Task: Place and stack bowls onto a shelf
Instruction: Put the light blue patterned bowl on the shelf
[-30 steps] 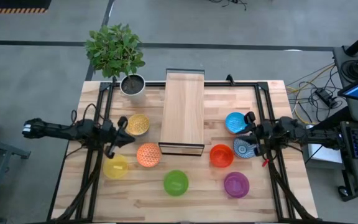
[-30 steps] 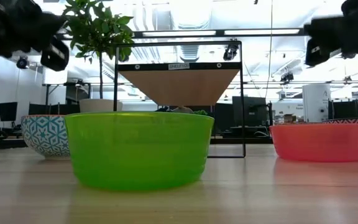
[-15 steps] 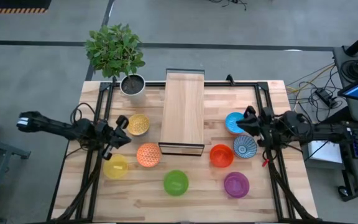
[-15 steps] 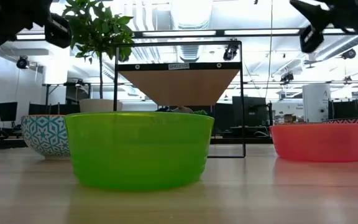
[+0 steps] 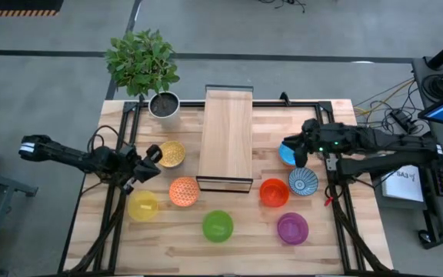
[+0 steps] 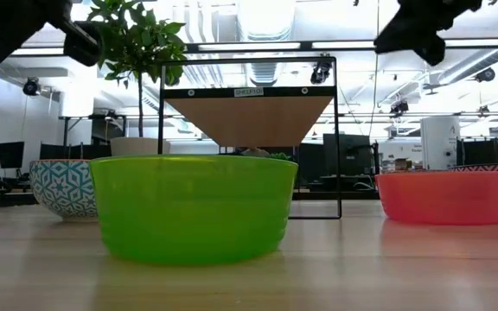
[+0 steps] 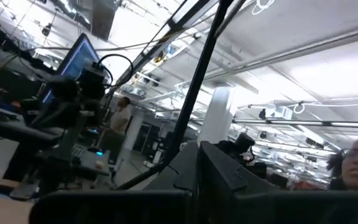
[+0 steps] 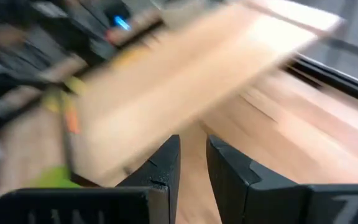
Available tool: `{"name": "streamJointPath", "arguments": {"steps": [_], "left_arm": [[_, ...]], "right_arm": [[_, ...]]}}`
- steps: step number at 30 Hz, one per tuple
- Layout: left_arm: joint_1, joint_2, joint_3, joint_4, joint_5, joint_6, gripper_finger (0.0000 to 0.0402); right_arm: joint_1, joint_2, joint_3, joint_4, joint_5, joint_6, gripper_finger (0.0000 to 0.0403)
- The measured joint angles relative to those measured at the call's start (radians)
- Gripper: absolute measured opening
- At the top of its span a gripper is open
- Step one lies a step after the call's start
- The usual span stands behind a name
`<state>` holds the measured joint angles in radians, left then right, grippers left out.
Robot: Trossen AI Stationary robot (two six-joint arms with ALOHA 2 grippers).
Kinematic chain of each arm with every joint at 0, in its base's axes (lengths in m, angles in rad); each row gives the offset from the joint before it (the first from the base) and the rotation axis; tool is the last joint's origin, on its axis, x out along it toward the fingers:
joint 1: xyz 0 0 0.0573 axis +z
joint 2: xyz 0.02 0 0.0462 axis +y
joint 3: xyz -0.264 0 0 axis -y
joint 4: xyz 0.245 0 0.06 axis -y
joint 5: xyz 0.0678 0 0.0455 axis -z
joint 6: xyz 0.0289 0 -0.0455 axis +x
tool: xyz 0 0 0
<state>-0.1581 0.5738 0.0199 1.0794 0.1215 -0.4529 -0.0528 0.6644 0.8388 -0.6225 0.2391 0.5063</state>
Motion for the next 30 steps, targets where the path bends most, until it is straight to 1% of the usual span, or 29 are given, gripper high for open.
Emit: {"name": "streamJointPath", "arguments": {"steps": [4, 7, 9, 12, 14, 16, 17, 18, 21, 22, 23, 24, 25, 27, 28, 30], "left_arm": [[0.000, 0.002, 0.041, -0.002, -0.040, 0.066, 0.0000], [0.000, 0.018, 0.096, -0.003, -0.064, 0.113, 0.0000], [0.000, 0.026, 0.135, -0.042, -0.064, 0.123, 0.0000], [0.015, 0.026, 0.214, -0.155, -0.081, 0.217, 0.0000], [0.022, 0.008, 0.289, -0.322, -0.109, 0.280, 0.0000], [0.020, -0.012, 0.386, -0.595, -0.172, 0.314, 0.0000], [0.019, -0.014, 0.441, -0.750, -0.230, 0.319, 0.0000], [0.012, -0.007, 0.494, -0.901, -0.320, 0.309, 0.0000], [-0.011, 0.048, 0.619, -1.273, -0.679, 0.201, 0.0000], [-0.017, 0.070, 0.653, -1.374, -0.776, 0.162, 0.0000], [-0.025, 0.092, 0.683, -1.454, -0.839, 0.122, 0.0000], [-0.032, 0.111, 0.708, -1.519, -0.874, 0.085, 0.0000], [-0.038, 0.128, 0.726, -1.565, -0.886, 0.056, 0.0000], [-0.051, 0.163, 0.747, -1.595, -0.888, 0.043, 0.0000], [-0.059, 0.178, 0.752, -1.595, -0.876, 0.052, 0.0000], [-0.072, 0.203, 0.760, -1.600, -0.818, 0.084, 0.0000]], "right_arm": [[0.000, 0.057, 0.122, -0.176, 0.025, 0.027, 0.0068], [0.000, 0.091, 0.181, -0.245, 0.025, 0.041, 0.0068], [0.000, 0.111, 0.210, -0.265, 0.025, 0.053, 0.0068], [-0.003, 0.144, 0.249, -0.289, 0.024, 0.100, 0.0068], [-0.012, 0.172, 0.283, -0.332, 0.023, 0.130, 0.0068], [-0.018, 0.207, 0.319, -0.400, 0.023, 0.158, 0.0068], [-0.019, 0.226, 0.335, -0.437, 0.023, 0.180, 0.0068], [-0.021, 0.243, 0.349, -0.476, 0.022, 0.202, 0.0068], [-0.029, 0.292, 0.376, -0.578, 0.015, 0.268, 0.0068], [-0.029, 0.306, 0.378, -0.607, 0.015, 0.290, 0.0068], [-0.029, 0.318, 0.377, -0.639, 0.012, 0.313, 0.0068], [-0.029, 0.330, 0.372, -0.661, 0.011, 0.333, 0.0068], [-0.029, 0.342, 0.365, -0.680, 0.003, 0.354, 0.0068], [-0.028, 0.361, 0.342, -0.710, -0.020, 0.392, 0.0068], [-0.028, 0.368, 0.327, -0.711, -0.031, 0.402, 0.0068], [-0.028, 0.380, 0.298, -0.707, -0.037, 0.418, 0.0068]]}}
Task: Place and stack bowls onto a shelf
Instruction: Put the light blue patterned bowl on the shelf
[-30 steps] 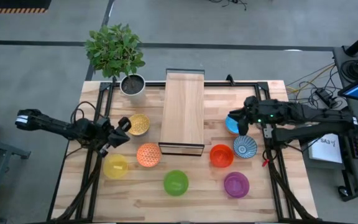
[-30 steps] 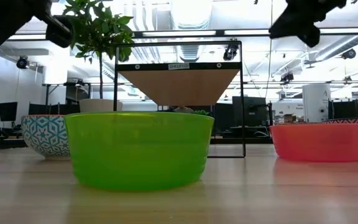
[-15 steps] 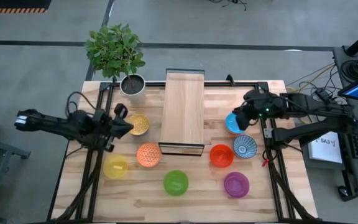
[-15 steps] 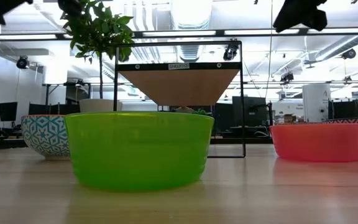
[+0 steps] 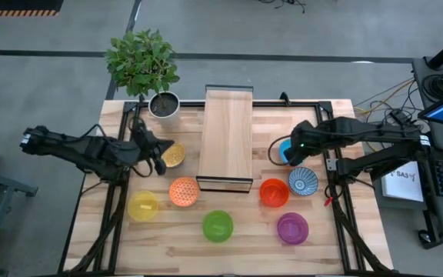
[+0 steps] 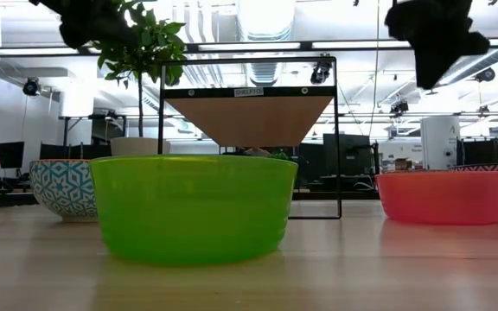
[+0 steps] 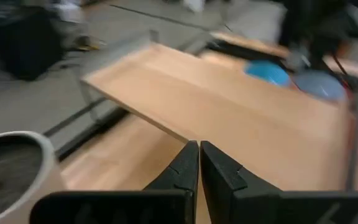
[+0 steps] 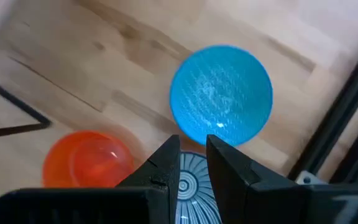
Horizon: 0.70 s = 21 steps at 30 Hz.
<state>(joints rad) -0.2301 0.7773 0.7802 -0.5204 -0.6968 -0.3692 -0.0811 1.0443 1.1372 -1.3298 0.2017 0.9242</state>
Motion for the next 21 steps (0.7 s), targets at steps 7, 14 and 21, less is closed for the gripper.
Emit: {"name": "streamJointPath", "arguments": {"steps": [7, 14, 21], "left_arm": [[-0.028, 0.041, 0.008, 0.006, 0.053, 0.088, 0.0000], [-0.027, 0.037, 0.004, 0.054, -0.053, 0.213, 0.0000], [-0.029, 0.036, -0.008, 0.059, -0.147, 0.259, 0.0000]], "right_arm": [[-0.010, 0.024, -0.094, 0.015, 0.039, 0.000, 0.0068], [-0.014, 0.033, -0.140, 0.115, 0.080, -0.055, 0.0068], [-0.014, 0.065, -0.137, 0.237, 0.090, -0.114, 0.0068]]}}
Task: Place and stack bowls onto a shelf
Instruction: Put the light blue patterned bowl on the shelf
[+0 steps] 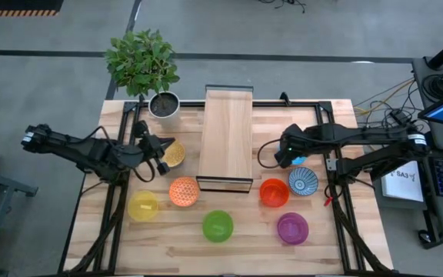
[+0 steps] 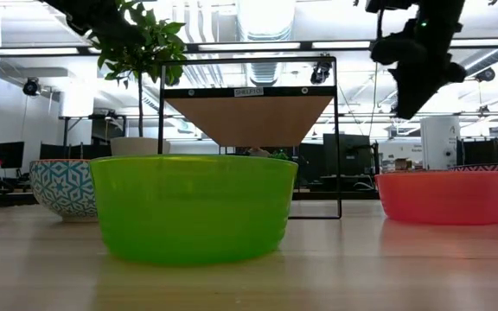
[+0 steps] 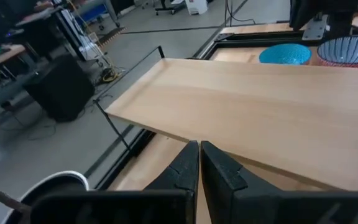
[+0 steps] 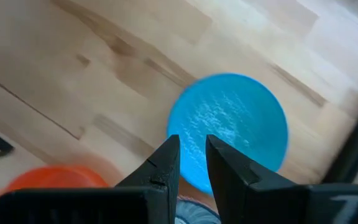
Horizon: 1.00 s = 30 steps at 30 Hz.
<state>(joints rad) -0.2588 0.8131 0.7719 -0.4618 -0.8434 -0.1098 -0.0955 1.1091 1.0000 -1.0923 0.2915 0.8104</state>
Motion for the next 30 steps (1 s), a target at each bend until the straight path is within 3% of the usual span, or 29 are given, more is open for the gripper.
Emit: {"name": "streamJointPath", "arguments": {"steps": [7, 10, 14, 19, 24, 30], "left_arm": [[0.000, 0.000, -0.003, -0.030, -0.004, 0.008, 0.0000], [0.000, 0.000, -0.010, -0.035, -0.004, 0.008, 0.0000], [0.000, -0.003, -0.013, -0.036, -0.004, 0.008, 0.0000], [0.000, -0.008, -0.013, -0.056, -0.004, -0.002, 0.0000], [0.000, -0.017, -0.013, -0.103, -0.004, -0.045, 0.0000], [0.000, -0.036, -0.016, -0.202, -0.006, -0.143, 0.0000]], "right_arm": [[-0.040, 0.065, 0.024, 0.093, -0.005, 0.000, 0.0068], [-0.074, 0.107, 0.054, 0.093, -0.060, -0.013, 0.0077], [-0.116, 0.160, 0.107, 0.084, -0.128, -0.068, 0.0112], [-0.128, 0.197, 0.144, -0.035, -0.142, -0.070, 0.0165], [-0.121, 0.190, 0.094, -0.042, -0.145, -0.040, 0.0206], [-0.118, 0.182, 0.005, 0.043, -0.147, -0.015, 0.0223]]}}
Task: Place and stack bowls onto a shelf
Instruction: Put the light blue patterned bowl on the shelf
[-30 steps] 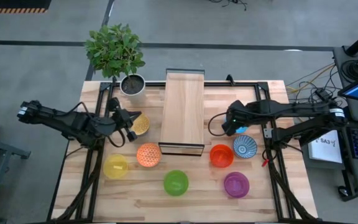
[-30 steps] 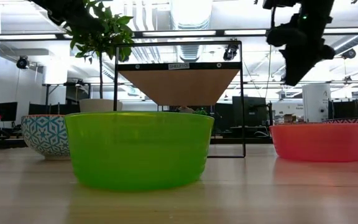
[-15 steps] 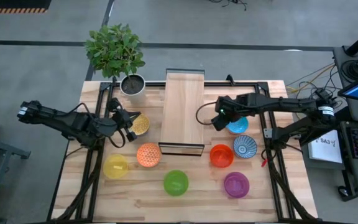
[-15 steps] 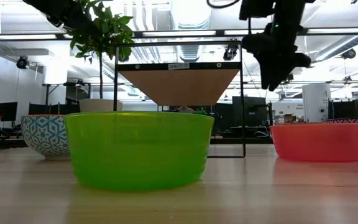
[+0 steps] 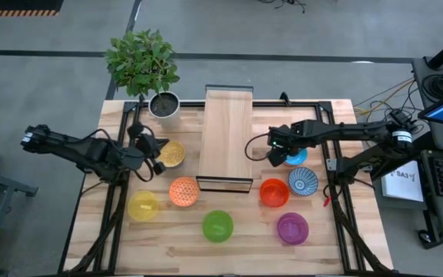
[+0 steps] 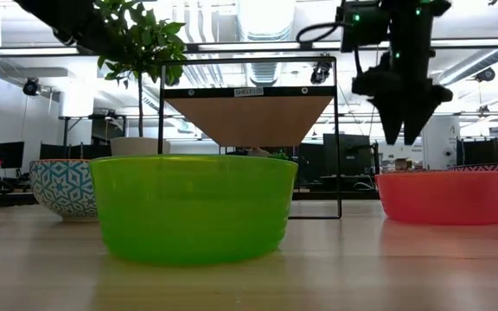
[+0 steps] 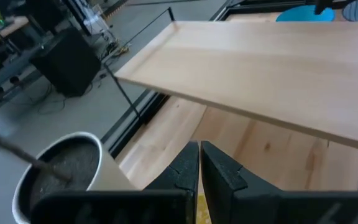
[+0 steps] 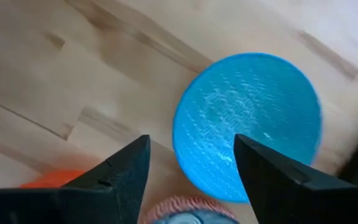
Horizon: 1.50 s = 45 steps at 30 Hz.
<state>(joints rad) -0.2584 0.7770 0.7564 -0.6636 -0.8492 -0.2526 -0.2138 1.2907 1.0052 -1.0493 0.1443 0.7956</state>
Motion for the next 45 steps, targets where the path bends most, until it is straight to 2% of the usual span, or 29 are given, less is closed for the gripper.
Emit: {"name": "streamJointPath", "arguments": {"steps": [5, 12, 26, 34, 45], "left_arm": [[0.000, -0.010, -0.001, 0.000, -0.001, -0.004, 0.0000], [0.000, -0.011, -0.011, 0.000, -0.006, 0.001, 0.0000], [0.000, -0.014, -0.012, 0.001, -0.008, 0.004, 0.0000], [0.000, -0.014, -0.012, 0.006, -0.008, 0.008, 0.0000], [0.000, -0.014, -0.012, 0.005, -0.009, 0.008, 0.0000]], "right_arm": [[0.000, 0.000, -0.068, 0.085, -0.015, 0.014, 0.0224], [0.000, 0.000, -0.114, 0.118, -0.011, 0.041, 0.0224], [0.000, 0.000, -0.274, 0.381, 0.002, 0.072, 0.0216], [-0.003, 0.000, -0.356, 0.483, 0.015, 0.100, 0.0159], [-0.003, -0.005, -0.345, 0.462, 0.042, 0.077, 0.0029]]}}
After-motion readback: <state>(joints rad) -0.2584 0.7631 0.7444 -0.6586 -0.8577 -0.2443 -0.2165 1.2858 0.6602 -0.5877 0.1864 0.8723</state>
